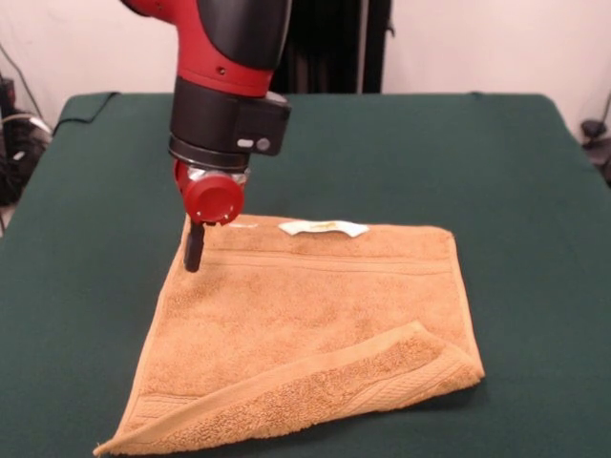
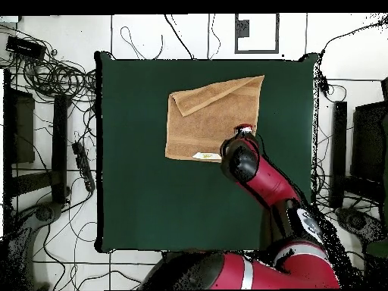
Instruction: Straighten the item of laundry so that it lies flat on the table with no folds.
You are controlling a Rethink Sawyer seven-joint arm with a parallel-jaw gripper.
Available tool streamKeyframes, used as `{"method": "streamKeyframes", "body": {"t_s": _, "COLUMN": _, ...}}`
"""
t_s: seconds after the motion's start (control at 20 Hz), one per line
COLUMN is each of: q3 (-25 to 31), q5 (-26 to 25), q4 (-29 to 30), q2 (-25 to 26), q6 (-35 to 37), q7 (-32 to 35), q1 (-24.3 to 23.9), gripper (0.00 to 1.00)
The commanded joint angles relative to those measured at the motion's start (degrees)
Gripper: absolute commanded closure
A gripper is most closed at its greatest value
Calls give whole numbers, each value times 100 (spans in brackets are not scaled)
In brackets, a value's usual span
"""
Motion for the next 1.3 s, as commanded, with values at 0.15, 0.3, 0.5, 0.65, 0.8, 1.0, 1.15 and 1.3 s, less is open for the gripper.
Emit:
{"method": "streamKeyframes", "body": {"t_s": 0.15, "q3": 647, "q5": 666, "q4": -429, "q2": 426, "q6": 627, "q7": 1034, "q1": 423, "gripper": 100}}
{"method": "streamKeyframes", "body": {"t_s": 0.3, "q3": 560, "q5": 810, "q4": -623, "q2": 547, "q6": 675, "q7": 965, "q1": 529, "gripper": 100}}
{"method": "streamKeyframes", "body": {"t_s": 0.5, "q3": 486, "q5": 969, "q4": -925, "q2": 738, "q6": 734, "q7": 850, "q1": 634, "gripper": 100}}
{"method": "streamKeyframes", "body": {"t_s": 0.65, "q3": 410, "q5": 1087, "q4": -1138, "q2": 861, "q6": 811, "q7": 799, "q1": 706, "gripper": 100}}
{"method": "streamKeyframes", "body": {"t_s": 0.8, "q3": 452, "q5": 1124, "q4": -1295, "q2": 960, "q6": 764, "q7": 762, "q1": 685, "gripper": 100}}
{"method": "streamKeyframes", "body": {"t_s": 1.0, "q3": 701, "q5": 990, "q4": -1446, "q2": 1035, "q6": 612, "q7": 720, "q1": 502, "gripper": 100}}
{"method": "streamKeyframes", "body": {"t_s": 1.15, "q3": 826, "q5": 851, "q4": -1610, "q2": 1122, "q6": 544, "q7": 656, "q1": 418, "gripper": 100}}
{"method": "streamKeyframes", "body": {"t_s": 1.3, "q3": 996, "q5": 631, "q4": -1647, "q2": 1145, "q6": 454, "q7": 584, "q1": 292, "gripper": 100}}
